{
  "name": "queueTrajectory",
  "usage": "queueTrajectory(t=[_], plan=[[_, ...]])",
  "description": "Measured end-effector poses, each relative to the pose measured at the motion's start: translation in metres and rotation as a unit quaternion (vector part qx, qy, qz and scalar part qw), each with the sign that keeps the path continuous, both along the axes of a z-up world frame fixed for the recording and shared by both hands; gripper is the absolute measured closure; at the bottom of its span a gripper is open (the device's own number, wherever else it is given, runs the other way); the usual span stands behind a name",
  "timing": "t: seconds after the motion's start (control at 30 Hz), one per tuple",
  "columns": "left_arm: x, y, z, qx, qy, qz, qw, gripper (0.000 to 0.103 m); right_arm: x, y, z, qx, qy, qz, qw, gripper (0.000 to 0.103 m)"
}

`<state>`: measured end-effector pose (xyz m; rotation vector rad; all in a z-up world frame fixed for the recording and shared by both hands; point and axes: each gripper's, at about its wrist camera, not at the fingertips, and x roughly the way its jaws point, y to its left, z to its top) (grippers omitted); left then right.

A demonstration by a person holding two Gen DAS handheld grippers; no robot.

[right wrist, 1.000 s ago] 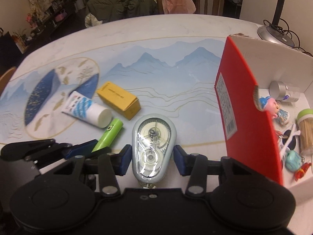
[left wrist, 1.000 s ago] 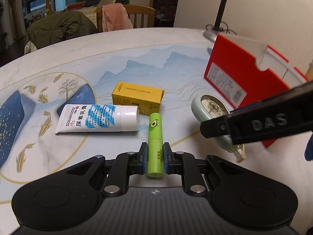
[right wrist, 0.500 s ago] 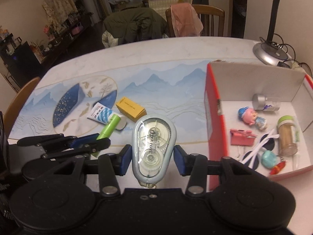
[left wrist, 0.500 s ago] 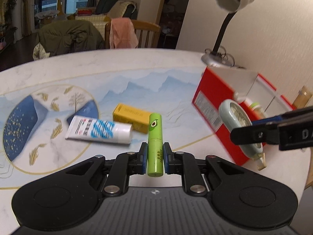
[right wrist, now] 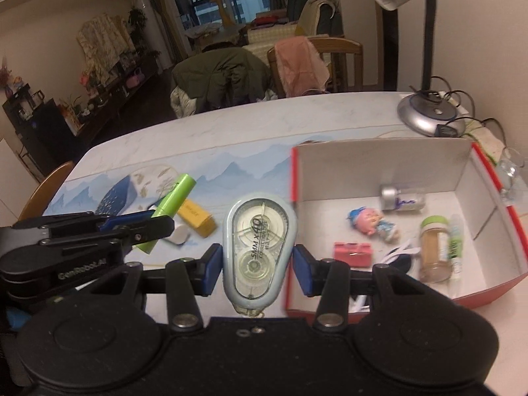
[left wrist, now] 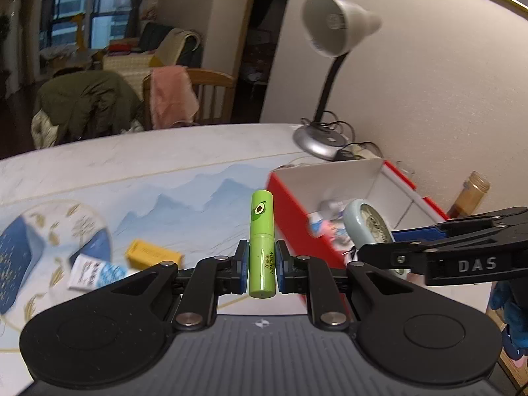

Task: Organize rigid objects
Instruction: 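Carry the highlighter with the left tool while the right tool carries the tape roller into the shoebox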

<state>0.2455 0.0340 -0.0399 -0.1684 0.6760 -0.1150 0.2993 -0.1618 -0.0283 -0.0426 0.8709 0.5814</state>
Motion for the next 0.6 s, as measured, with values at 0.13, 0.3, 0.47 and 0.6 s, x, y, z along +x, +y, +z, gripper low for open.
queueTrajectory(t=[0.13,0.3,0.47,0.6], plan=[[0.014,-0.029,0.005,0.017,-0.004,-0.023,0.9996,0.087,0.012,-0.029,0.001,0.003,-0.005,-0.020,1.000,0.058],[0.036,-0.065,0.005,0.032,-0.001,-0.049,0.9983,0.087,0.029,-0.067,-0.001,0.000,-0.011,-0.048,0.999,0.058],[0.058,-0.096,-0.001,0.042,0.009,-0.070,0.9967,0.087,0.049,-0.100,-0.004,-0.010,-0.017,-0.073,0.997,0.058],[0.076,-0.118,-0.007,0.050,0.019,-0.082,0.9952,0.087,0.065,-0.122,-0.010,-0.015,-0.015,-0.090,0.996,0.058]])
